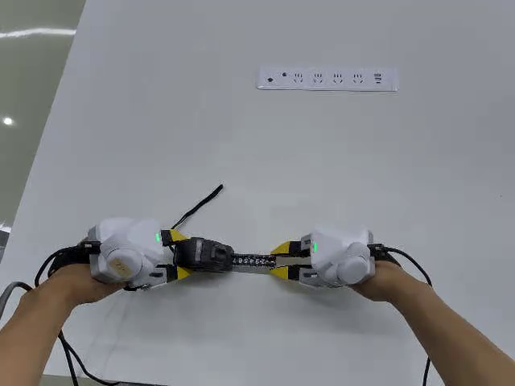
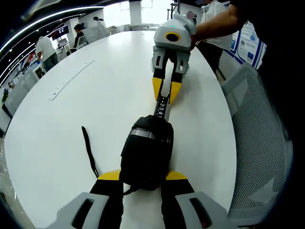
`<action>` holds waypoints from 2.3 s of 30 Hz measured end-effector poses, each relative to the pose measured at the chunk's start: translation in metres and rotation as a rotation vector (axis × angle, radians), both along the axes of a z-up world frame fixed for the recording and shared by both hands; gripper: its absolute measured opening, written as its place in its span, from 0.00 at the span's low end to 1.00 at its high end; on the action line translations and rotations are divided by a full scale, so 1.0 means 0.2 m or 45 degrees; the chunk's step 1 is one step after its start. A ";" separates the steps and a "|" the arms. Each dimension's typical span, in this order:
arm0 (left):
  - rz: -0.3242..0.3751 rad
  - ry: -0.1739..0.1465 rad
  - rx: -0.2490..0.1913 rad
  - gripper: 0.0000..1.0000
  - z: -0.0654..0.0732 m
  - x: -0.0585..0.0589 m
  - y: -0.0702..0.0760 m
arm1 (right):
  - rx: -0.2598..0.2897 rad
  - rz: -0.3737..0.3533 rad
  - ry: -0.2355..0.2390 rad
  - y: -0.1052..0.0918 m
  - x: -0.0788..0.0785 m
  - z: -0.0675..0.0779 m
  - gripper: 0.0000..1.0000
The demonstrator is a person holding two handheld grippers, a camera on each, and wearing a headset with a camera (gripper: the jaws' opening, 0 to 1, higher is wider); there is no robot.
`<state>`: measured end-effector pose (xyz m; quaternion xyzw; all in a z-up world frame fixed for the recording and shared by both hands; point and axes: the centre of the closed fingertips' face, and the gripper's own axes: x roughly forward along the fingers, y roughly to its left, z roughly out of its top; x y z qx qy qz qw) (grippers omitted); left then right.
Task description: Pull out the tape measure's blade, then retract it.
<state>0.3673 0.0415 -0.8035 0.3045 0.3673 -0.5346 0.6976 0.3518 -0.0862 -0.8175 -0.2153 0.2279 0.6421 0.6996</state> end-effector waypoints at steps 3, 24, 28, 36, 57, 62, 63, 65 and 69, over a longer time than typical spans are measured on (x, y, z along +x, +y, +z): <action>0.001 0.000 -0.001 0.27 0.00 0.00 0.00 | 0.002 0.000 0.004 -0.01 0.00 0.00 0.10; -0.001 0.001 -0.003 0.27 0.00 0.00 0.00 | -0.008 -0.003 0.017 -0.12 -0.01 -0.01 0.10; -0.002 0.000 -0.002 0.27 0.00 0.00 -0.01 | -0.012 -0.004 0.018 -0.14 -0.01 -0.01 0.10; 0.000 0.001 -0.003 0.27 0.00 0.00 -0.01 | -0.016 -0.007 0.027 -0.19 -0.01 -0.02 0.10; 0.002 0.003 -0.002 0.27 0.00 0.00 -0.01 | -0.039 -0.012 0.029 -0.33 -0.02 -0.02 0.10; 0.002 0.003 -0.004 0.27 0.00 0.00 -0.01 | -0.051 -0.017 0.032 -0.38 -0.02 -0.03 0.10; 0.002 0.002 -0.003 0.27 0.00 0.00 -0.01 | -0.053 -0.018 0.033 -0.39 -0.02 -0.03 0.10; 0.001 0.002 -0.002 0.27 0.00 0.00 -0.02 | -0.060 -0.021 0.034 -0.41 -0.03 -0.03 0.10; 0.001 0.003 -0.003 0.27 0.00 0.00 -0.02 | -0.068 -0.027 0.036 -0.45 -0.03 -0.03 0.10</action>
